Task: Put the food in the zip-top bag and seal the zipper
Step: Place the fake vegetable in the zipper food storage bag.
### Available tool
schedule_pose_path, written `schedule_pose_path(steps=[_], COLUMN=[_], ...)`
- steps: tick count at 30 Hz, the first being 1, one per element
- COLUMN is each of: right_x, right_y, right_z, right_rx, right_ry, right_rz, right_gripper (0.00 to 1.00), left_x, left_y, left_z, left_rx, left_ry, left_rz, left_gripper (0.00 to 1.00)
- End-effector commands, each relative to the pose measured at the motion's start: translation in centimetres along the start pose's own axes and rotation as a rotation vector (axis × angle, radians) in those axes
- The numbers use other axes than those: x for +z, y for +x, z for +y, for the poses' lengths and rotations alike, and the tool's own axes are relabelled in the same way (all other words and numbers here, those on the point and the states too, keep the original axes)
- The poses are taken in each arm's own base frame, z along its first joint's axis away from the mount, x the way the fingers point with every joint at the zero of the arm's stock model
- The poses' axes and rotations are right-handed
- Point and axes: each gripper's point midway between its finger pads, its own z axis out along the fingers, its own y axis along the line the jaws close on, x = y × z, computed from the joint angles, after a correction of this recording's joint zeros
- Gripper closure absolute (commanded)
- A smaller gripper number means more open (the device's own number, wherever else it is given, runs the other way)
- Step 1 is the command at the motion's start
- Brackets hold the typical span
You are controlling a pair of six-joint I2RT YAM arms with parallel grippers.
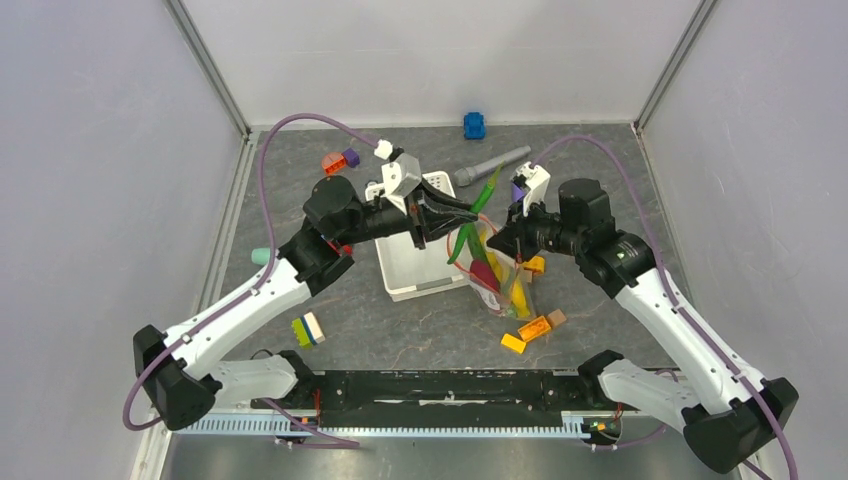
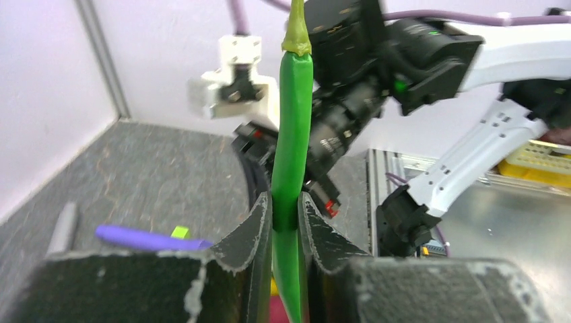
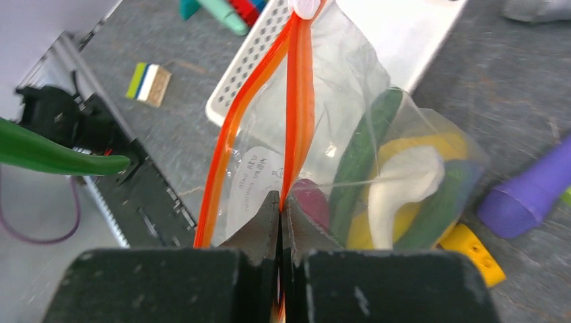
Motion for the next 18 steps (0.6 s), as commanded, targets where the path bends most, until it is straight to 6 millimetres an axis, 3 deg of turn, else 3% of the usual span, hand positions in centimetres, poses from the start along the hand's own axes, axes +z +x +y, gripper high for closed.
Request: schedule_pose_path(steps=[1, 7, 12, 18], right_x=[-1.4, -2.5, -2.8, -3.0], right_y=[-2.3, -2.1, -1.3, -1.3], right_z=[4.1, 6.4, 6.9, 7.0], right_rx=[-0.076, -0.098, -0.094, -0.106], right_ry=[-0.208, -0.331, -0.364, -0.37], right_rz=[-0.034, -0.007, 0.027, 0.03], right_gripper=[1.0, 1.0, 1.0, 1.0], left_x=[-0.5, -0.1, 0.7, 2.4], left_y=[-3.4, -3.8, -3.3, -0.3], left_z=[-3.7, -6.7, -8.0, -7.8], left_rx=[0.154, 0.24, 0.291, 0.332], left_ry=[0.168, 0.319, 0.405, 0.481], left_rz=[-0.125, -0.144, -0.139, -0.06], left_gripper=[0.98, 0.98, 0.98, 0.98])
